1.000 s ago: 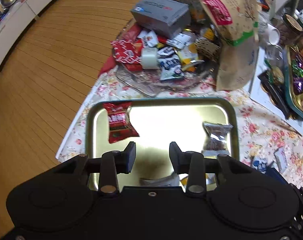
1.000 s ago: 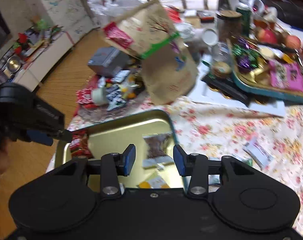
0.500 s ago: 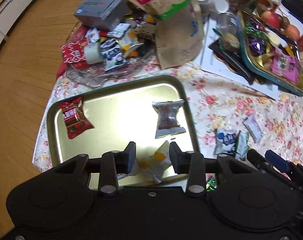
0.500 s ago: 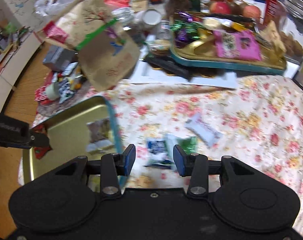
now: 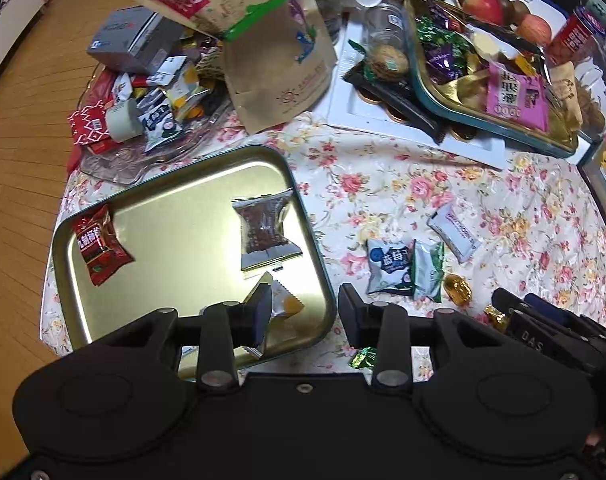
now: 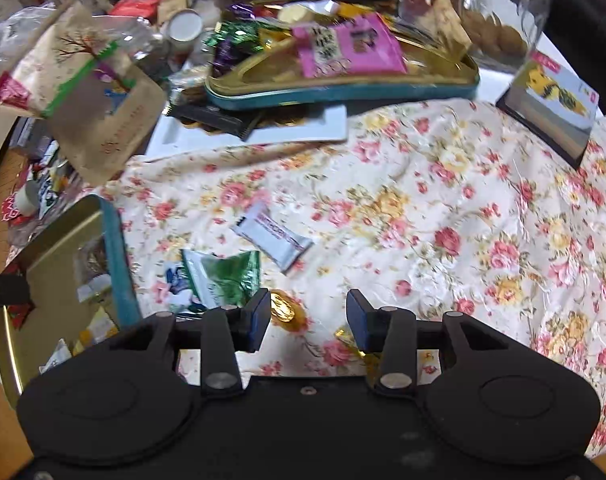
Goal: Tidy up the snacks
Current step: 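Grasp the white Hawthorn Strip packet with the right gripper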
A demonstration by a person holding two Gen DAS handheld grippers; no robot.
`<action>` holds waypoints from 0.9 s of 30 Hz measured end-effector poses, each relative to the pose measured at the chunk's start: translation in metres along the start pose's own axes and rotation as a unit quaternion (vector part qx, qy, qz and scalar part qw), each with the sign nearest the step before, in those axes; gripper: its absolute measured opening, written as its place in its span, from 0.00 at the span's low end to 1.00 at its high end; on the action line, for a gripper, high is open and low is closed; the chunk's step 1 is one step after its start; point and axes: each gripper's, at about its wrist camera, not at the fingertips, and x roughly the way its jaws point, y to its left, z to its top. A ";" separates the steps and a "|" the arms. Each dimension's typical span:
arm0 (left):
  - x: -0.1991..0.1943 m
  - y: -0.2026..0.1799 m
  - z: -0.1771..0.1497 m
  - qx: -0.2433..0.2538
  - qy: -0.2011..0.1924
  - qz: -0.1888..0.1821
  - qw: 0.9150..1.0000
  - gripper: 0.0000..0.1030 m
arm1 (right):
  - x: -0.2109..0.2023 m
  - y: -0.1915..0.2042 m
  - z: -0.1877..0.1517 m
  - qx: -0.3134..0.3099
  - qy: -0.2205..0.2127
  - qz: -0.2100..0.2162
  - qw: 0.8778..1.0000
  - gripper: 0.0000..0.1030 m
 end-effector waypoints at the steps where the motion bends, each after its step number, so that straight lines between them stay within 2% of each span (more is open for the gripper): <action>1: 0.000 -0.002 0.000 0.003 0.000 -0.001 1.000 0.45 | 0.003 -0.003 0.000 0.005 0.006 -0.001 1.000 0.43; 7: -0.003 -0.007 0.002 0.005 -0.001 -0.011 1.000 0.45 | 0.016 -0.006 0.001 0.021 0.012 -0.004 1.000 0.43; 11: -0.005 -0.006 0.005 -0.003 -0.003 -0.015 1.000 0.45 | 0.017 0.006 0.015 0.021 -0.027 0.007 0.999 0.43; 15: -0.008 -0.007 0.006 -0.002 -0.008 -0.019 1.000 0.45 | 0.018 0.029 0.028 -0.021 -0.062 0.009 0.998 0.43; 21: -0.012 0.002 0.007 -0.014 -0.011 -0.027 0.999 0.45 | 0.042 0.053 0.038 -0.062 -0.049 -0.002 0.997 0.43; 27: -0.013 0.011 0.008 -0.026 -0.012 -0.026 0.999 0.45 | 0.070 0.058 0.038 -0.058 -0.034 -0.029 0.997 0.43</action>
